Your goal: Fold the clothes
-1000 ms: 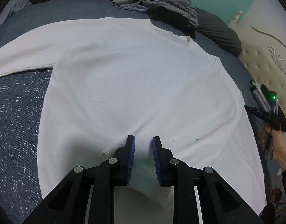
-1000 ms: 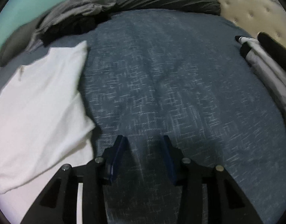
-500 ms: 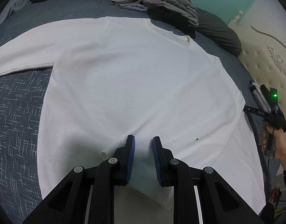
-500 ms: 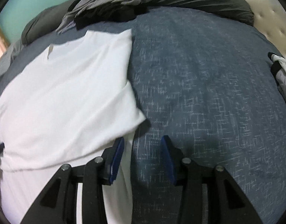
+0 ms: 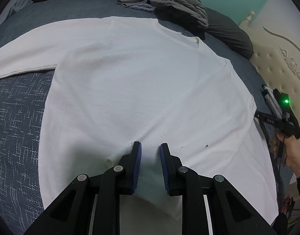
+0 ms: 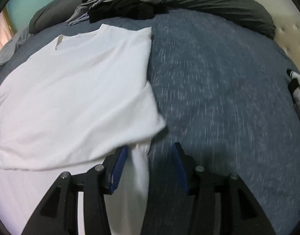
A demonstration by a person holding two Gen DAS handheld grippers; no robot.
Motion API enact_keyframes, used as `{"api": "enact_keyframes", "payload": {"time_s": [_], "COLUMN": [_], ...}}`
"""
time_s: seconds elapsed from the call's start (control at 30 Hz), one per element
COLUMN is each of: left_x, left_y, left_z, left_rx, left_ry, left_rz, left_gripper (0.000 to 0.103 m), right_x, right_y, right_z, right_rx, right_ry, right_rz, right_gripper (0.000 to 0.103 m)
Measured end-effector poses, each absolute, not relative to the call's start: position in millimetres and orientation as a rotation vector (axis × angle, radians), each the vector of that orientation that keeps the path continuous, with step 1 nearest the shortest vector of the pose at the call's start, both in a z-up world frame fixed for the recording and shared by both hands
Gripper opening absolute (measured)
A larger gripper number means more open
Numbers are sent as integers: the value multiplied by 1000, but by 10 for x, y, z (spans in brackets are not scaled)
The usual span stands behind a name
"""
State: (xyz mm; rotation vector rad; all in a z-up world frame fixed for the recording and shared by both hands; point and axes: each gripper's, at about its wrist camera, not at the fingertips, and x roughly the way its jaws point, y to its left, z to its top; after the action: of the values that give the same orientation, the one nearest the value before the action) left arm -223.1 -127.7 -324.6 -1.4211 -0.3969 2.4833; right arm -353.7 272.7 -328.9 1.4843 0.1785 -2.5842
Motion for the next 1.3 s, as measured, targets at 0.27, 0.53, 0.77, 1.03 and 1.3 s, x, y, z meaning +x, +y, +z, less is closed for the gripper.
{"api": "enact_keyframes", "payload": {"time_s": [0.27,0.53,0.77,1.03,1.3], "left_x": [-2228,-2233,-2224,-2213,-2202], "left_y": [-1289,-1304,-1313,-1299,-1313], "left_z": [-3246,-3264,-3260,-3253,-3274], "left_rx": [-1422,-1421,-1422,-1424,-1424], "left_ry": [-396,-411,-420,-410,-421], "left_rz": [2481,2474,2470,2477,2468], "left_gripper": [21,21,21,21,21], "right_x": [-3659,-3735,-3559,-4075,-4906], "right_y": [2719,2874,3234,3106,2942], "right_z": [-3273,-3336,-3158,-2845,-2863], "right_rx": [1412,1422,1469,1414,1442], "right_ry": [253,165,-14,-216,-367], "right_rz": [-2668,-2670,-2603,-2518,-2527], "right_gripper": [43,25,25,39,39]}}
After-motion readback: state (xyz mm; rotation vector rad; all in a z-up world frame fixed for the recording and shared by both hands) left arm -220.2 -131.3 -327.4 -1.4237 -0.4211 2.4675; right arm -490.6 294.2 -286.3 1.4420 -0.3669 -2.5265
